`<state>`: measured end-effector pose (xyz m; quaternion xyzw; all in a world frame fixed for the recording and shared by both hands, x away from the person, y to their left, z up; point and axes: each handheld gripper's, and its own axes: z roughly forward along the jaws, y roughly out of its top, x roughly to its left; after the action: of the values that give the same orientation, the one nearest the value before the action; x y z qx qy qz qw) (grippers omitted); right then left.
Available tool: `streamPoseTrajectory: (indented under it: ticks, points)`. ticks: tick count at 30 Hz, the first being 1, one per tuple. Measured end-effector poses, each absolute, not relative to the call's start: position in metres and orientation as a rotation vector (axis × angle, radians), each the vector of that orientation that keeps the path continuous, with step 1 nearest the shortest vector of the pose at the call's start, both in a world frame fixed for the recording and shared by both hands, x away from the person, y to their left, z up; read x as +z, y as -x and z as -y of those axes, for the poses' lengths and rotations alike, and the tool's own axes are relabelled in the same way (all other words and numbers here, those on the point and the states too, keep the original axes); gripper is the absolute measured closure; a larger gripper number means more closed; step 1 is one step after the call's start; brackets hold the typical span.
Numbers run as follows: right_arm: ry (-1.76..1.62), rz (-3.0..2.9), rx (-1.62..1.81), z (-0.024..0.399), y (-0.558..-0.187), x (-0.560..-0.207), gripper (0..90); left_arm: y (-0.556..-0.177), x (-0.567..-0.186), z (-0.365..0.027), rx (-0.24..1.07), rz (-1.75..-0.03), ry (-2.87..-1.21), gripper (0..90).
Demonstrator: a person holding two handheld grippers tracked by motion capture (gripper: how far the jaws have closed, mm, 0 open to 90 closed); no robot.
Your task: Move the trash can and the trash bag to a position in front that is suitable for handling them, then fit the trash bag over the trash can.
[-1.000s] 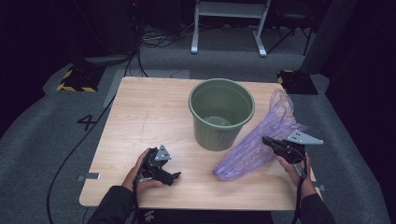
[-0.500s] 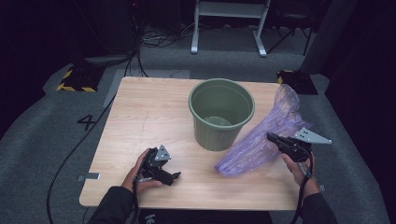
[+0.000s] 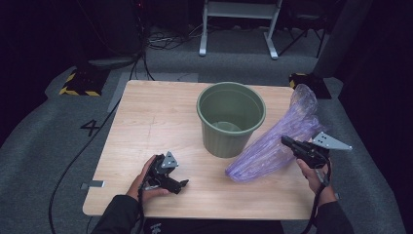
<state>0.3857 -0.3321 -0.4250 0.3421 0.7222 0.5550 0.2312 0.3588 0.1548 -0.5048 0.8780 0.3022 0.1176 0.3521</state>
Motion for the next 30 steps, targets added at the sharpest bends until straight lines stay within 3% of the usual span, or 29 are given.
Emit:
streamPoseTrajectory:
  ticks: [30]
  points:
    - [-0.802,-1.960,1.609,0.324,-0.369,-0.380,89.9,-0.358,-0.505,-0.155,0.307,-0.791,-2.270,1.8]
